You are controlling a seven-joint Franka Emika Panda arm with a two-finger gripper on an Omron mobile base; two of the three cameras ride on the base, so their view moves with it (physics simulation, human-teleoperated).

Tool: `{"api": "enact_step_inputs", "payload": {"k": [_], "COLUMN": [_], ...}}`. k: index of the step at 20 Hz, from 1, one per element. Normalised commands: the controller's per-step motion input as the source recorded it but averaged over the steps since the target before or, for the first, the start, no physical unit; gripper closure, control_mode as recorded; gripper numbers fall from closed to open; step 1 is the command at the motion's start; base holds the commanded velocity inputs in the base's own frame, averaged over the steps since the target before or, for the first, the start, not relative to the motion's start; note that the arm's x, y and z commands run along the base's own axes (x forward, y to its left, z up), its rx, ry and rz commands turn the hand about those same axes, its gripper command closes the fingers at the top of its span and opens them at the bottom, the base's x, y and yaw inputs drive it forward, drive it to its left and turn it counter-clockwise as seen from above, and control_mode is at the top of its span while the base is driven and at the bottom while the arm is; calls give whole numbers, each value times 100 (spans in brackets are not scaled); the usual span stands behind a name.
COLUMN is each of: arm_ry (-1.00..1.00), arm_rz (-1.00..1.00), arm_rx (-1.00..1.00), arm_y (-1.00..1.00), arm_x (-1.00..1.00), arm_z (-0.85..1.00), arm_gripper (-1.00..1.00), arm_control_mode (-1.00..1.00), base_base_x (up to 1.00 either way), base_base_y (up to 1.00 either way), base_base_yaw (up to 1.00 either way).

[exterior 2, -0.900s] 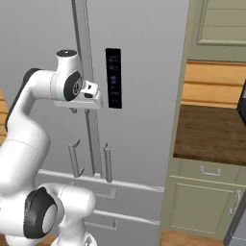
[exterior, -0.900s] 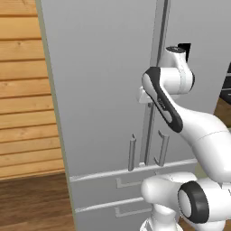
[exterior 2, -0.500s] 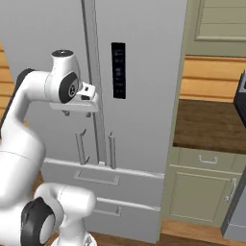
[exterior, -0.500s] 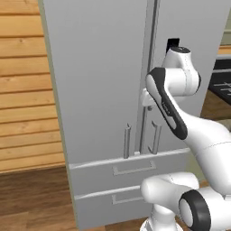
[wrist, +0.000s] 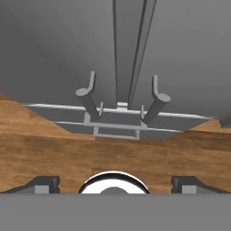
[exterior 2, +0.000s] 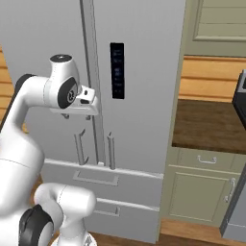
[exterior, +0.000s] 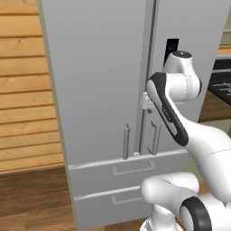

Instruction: Take the strawberry from the fridge and place it on top of the pancake, located on the dining counter.

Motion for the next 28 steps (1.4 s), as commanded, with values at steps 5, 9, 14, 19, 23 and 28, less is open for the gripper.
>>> {"api": "enact_step_inputs", "payload": {"k": [5, 9, 14, 19, 23, 28], "arm_ry": [-3, -4, -7, -13, -12, 0], "arm_rz": [0, 4, 3, 0, 0, -4], "arm_rx": [0, 3, -2, -7, 0, 0], "arm_y": [-13, -39, -26, -1, -32, -33], "arm_x": [17, 81, 68, 38, 9, 12], "arm_z": [-39, -79, -69, -47, -34, -57], "arm_gripper": [-100, -100, -100, -100, -100, -100], "arm_control_mode": [-100, -100, -100, -100, -100, -100], "base_base_x": [0, 0, 0, 0, 0, 0], "base_base_y": [0, 0, 0, 0, 0, 0], "base_base_yaw": [0, 0, 0, 0, 0, 0]}}
